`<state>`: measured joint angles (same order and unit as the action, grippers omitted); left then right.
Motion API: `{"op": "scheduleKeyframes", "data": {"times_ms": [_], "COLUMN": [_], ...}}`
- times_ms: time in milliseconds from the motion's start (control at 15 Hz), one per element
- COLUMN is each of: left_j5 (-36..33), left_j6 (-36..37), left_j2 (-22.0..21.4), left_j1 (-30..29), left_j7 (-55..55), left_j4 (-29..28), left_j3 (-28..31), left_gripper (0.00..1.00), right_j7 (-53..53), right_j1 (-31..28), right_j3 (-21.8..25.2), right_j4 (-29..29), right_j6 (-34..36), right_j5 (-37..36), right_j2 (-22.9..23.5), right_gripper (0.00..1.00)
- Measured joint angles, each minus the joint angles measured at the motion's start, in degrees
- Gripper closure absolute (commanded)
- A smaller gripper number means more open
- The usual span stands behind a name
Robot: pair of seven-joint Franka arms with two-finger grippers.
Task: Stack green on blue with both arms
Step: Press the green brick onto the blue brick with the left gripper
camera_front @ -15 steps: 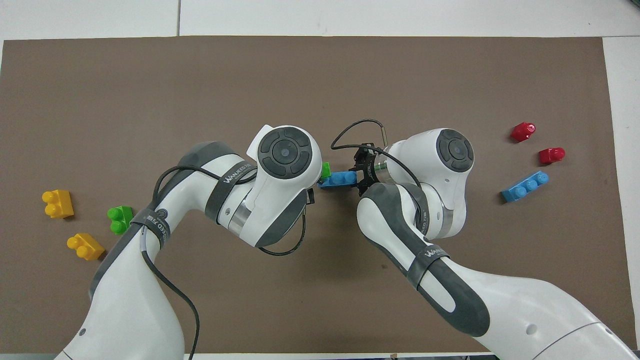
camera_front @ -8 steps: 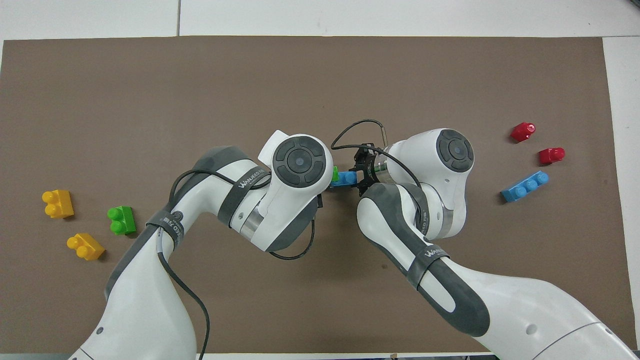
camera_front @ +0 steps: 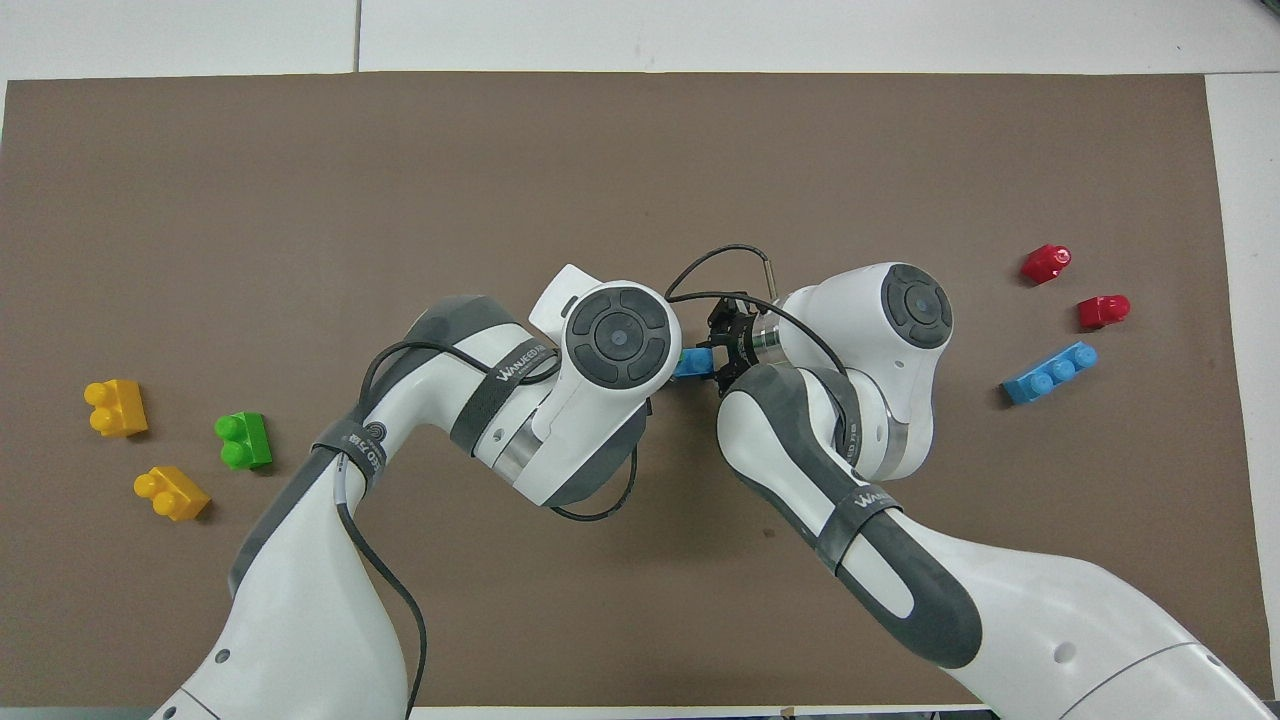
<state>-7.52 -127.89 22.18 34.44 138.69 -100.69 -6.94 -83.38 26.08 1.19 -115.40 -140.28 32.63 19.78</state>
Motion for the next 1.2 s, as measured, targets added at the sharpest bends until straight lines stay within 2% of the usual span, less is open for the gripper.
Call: {"op": "scheduleKeyframes", "data": {"times_ms": [1130,1196], "left_j5": [-0.31,-0.31], "left_j6": [-1.44,-1.66], "left_j2": [1.98,1.98], "left_j1": [1.68,1.69], "left_j7": [0.40,0.40], "left_j4": [-0.41,-0.51], "left_j3": [0.12,0.12], "left_gripper": [1.00,0.51], "right_j7": [0.04,0.04], "right_j1": [-0.17,-0.18], "right_j3": [0.12,0.13], "right_j4": [-0.40,-0.41], "right_j6": [-0.39,-0.39], "right_j5": [0.00,0.00], "right_j2": [0.04,0.05], "right_gripper": [1.00,1.00]}}
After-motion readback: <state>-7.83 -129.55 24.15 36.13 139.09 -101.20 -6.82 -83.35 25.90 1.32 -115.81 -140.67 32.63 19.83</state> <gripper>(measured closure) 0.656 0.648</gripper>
